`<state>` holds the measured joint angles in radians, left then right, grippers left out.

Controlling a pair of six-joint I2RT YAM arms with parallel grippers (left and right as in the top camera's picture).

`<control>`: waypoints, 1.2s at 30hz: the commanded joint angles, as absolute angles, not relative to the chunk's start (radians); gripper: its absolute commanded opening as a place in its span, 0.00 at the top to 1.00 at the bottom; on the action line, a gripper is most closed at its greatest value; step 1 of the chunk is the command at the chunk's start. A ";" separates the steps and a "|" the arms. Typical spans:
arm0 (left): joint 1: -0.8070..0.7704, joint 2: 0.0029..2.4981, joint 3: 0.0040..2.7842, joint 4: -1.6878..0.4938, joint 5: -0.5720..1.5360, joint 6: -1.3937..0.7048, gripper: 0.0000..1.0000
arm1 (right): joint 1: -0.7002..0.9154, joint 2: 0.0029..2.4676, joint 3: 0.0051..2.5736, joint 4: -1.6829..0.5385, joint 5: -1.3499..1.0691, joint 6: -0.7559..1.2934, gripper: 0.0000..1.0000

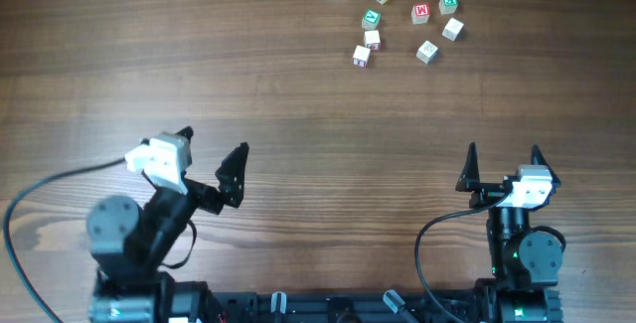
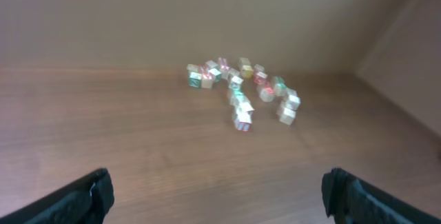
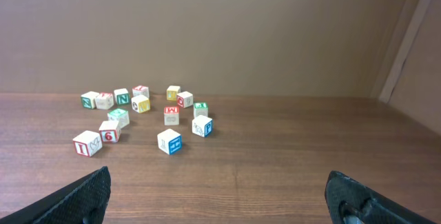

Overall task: Form a circle
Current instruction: 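Reach the left gripper up toward the block cluster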

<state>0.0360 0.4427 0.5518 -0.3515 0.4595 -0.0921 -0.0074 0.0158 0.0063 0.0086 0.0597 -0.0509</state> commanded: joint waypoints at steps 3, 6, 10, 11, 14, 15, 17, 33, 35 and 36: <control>0.044 0.642 0.737 -0.450 0.839 -0.097 0.00 | -0.011 0.007 0.005 0.012 0.046 -0.060 0.00; 0.044 0.681 0.737 -0.462 0.892 -0.098 0.00 | -0.011 0.007 0.005 0.012 0.046 -0.060 0.00; 0.044 0.743 0.739 -0.421 0.919 -0.100 0.00 | -0.011 0.007 0.005 0.012 0.046 -0.060 0.00; 0.044 0.760 0.742 -0.407 0.917 -0.116 0.00 | -0.011 0.007 0.005 0.012 0.046 -0.060 0.00; 0.043 0.845 0.776 -0.369 0.912 -0.144 0.00 | -0.011 0.007 0.005 0.012 0.046 -0.060 0.00; 0.043 0.876 0.796 -0.370 0.899 -0.150 0.00 | -0.011 0.007 0.005 0.012 0.046 -0.060 0.00; 0.040 0.967 0.857 -0.370 0.873 -0.169 0.00 | -0.011 0.007 0.005 0.012 0.047 -0.060 0.01; -0.230 1.524 1.458 -0.371 0.450 -0.170 0.00 | -0.011 0.007 0.005 0.012 0.047 -0.060 0.00; -0.253 1.595 1.536 -0.371 0.418 -0.173 0.00 | -0.011 0.007 0.005 0.012 0.047 -0.060 0.00; -0.262 1.623 1.565 -0.371 0.411 -0.173 0.00 | -0.011 0.007 0.005 0.012 0.047 -0.060 0.00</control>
